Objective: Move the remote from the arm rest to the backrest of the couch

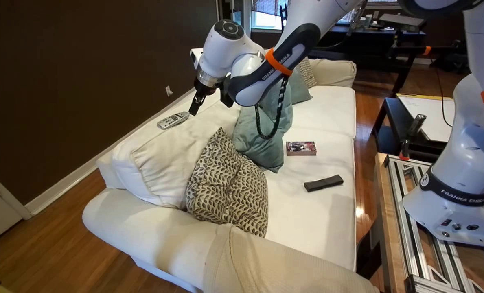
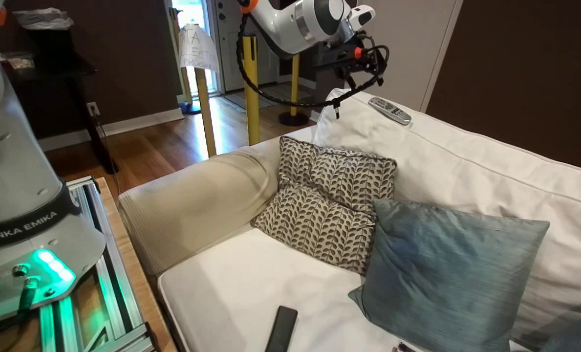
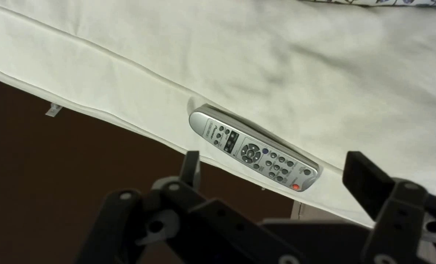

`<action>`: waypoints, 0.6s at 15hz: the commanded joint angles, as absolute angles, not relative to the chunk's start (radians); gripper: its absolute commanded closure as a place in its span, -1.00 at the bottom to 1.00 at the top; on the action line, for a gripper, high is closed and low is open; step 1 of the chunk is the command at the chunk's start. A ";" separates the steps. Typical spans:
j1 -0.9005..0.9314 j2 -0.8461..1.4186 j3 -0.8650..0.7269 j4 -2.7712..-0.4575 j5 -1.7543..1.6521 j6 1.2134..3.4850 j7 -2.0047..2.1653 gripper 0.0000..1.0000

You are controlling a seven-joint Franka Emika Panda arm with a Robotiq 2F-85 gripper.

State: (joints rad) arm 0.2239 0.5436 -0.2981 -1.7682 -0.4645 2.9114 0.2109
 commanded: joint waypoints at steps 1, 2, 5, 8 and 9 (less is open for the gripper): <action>0.293 0.498 -0.374 -1.869 -0.490 2.993 0.341 -1.00; 0.306 0.495 -0.388 -1.881 -0.488 3.008 0.359 -1.00; 0.299 0.524 -0.384 -1.842 -0.465 3.003 0.337 -1.00; 0.326 0.516 -0.412 -1.862 -0.466 3.011 0.359 -1.00; 0.328 0.515 -0.414 -1.863 -0.466 3.011 0.361 -1.00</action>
State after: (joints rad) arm 0.3278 0.5146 -0.4138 -1.8632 -0.4663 3.0106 0.3614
